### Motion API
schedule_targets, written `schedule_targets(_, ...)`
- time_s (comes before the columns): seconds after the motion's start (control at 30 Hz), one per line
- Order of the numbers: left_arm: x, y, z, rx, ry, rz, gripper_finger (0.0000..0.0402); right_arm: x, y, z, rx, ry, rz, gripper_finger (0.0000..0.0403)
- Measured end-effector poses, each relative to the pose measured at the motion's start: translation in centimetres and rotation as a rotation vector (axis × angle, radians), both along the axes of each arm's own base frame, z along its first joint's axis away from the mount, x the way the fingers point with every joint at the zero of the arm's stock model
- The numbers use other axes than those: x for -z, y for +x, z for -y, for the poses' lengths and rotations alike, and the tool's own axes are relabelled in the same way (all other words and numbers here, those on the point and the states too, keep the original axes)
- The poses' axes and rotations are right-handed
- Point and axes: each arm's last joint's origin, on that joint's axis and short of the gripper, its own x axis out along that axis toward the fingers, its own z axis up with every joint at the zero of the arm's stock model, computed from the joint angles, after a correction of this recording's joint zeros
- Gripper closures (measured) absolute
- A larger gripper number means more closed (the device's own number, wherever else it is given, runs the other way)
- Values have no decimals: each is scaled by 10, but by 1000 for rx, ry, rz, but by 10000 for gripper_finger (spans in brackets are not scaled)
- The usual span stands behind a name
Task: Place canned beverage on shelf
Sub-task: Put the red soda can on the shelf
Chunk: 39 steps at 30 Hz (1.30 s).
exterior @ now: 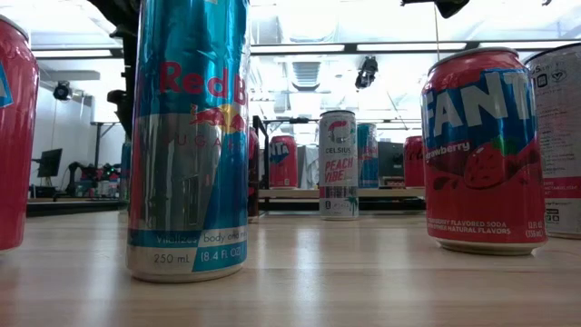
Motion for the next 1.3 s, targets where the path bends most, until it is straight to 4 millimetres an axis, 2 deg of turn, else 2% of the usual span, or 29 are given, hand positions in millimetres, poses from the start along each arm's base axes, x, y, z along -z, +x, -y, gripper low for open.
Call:
schedule_targets(0.23,-8,-1,9,-24,22,45,41,0,0,0,0,-1,0,390)
schedule_targets(0.4,-20,1,31,-9,41,107,41,0,1,1,6,-3,0,390)
schedule_targets(0.5,-27,4,56,11,-2,179,41,0,1,3,17,-1,0,390)
schedule_targets(0.73,-44,12,133,137,-73,374,41,0,2,6,26,-3,0,390)
schedule_targets(0.97,-45,13,197,190,-212,478,41,0,2,6,26,-2,3,390)
schedule_targets(1.07,-46,18,213,240,-294,460,41,-1,2,6,26,2,8,390)
schedule_targets(1.3,-36,31,242,184,-530,334,41,-2,3,5,26,9,21,390)
